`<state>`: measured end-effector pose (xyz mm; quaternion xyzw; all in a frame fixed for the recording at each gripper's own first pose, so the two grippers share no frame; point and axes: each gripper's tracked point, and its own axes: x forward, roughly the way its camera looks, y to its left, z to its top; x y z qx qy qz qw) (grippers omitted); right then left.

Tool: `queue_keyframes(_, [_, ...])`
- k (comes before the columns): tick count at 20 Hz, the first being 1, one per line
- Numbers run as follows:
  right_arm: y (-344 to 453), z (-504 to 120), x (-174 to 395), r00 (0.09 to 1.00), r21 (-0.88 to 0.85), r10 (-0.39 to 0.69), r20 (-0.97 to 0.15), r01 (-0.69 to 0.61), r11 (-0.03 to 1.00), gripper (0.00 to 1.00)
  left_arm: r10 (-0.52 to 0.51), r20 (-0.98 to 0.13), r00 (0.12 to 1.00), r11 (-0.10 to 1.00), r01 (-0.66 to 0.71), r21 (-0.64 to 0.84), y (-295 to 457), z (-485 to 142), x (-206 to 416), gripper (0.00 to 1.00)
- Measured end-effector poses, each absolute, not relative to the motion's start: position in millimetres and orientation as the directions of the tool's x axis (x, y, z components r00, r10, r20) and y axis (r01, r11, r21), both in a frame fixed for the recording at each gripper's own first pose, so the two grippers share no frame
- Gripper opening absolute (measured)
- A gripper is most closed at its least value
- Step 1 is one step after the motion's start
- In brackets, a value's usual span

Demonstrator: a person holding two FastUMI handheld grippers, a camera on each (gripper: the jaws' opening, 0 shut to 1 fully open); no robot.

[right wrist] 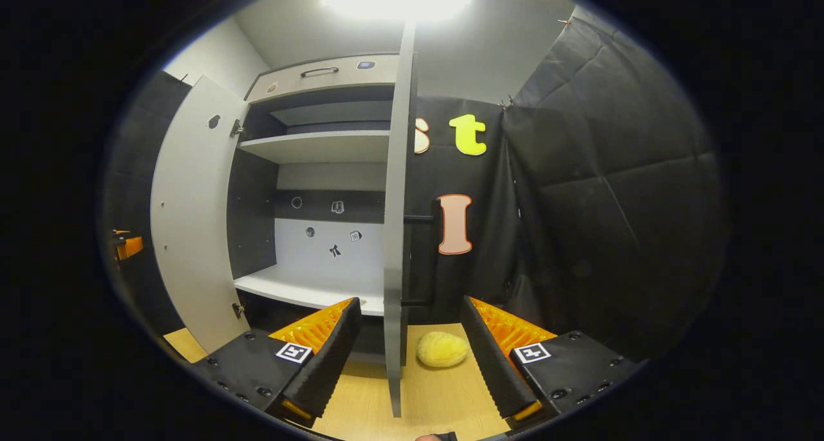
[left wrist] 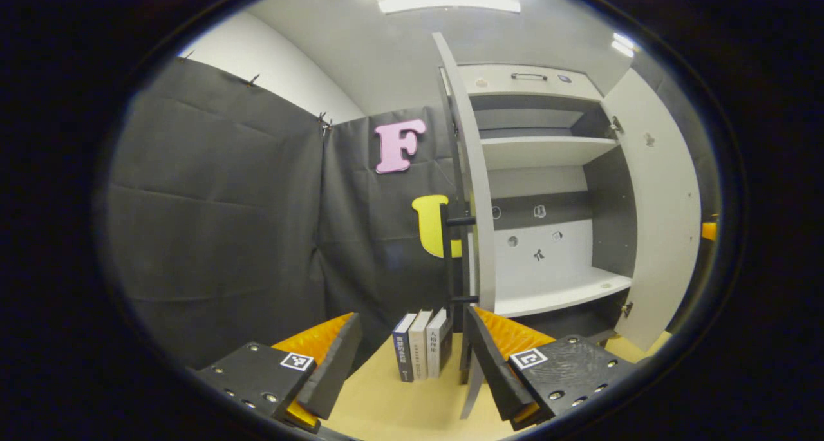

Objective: Open the right door of the double-door shoe cabinet with the right hand, and open the left door with the left hand.

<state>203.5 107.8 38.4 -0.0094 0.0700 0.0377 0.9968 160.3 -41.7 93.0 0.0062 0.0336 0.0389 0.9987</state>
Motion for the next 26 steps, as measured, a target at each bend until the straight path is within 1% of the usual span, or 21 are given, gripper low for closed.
queue_keyframes(7, [106.3,40.6,205.6,0.99,0.012,0.056,-0.132,-0.055,0.998,0.98,0.09,-0.046,0.995,0.996,-0.089,0.023,-40.1,100.0,162.7,0.94])
queue_keyframes(17, [109.3,38.2,202.3,0.989,0.044,0.053,-0.14,-0.047,0.998,0.98,0.07,-0.036,0.997,0.995,-0.068,0.067,-44.4,108.7,156.5,0.94])
queue_keyframes(20, [106.8,39.5,202.9,0.99,0.034,0.046,-0.134,-0.042,0.999,0.96,0.065,-0.036,0.997,0.996,-0.063,0.07,-42.6,111.4,152.7,0.94])
queue_keyframes(22, [107.9,39.5,199.6,0.989,0.026,0.056,-0.134,-0.053,0.998,0.98,0.06,-0.045,0.997,0.995,-0.056,0.077,-40.5,111.2,146.0,0.94])
queue_keyframes(24, [106.0,39.7,200.2,0.99,0.009,0.058,-0.13,-0.057,0.998,0.96,0.059,-0.044,0.997,0.995,-0.055,0.084,-39.6,111.8,141.6,0.94])
queue_keyframes(26, [104.0,39.7,199.7,0.99,-0.004,0.055,-0.13,-0.056,0.998,0.98,0.055,-0.047,0.997,0.996,-0.052,0.075,-39.6,110.9,139.6,0.94])
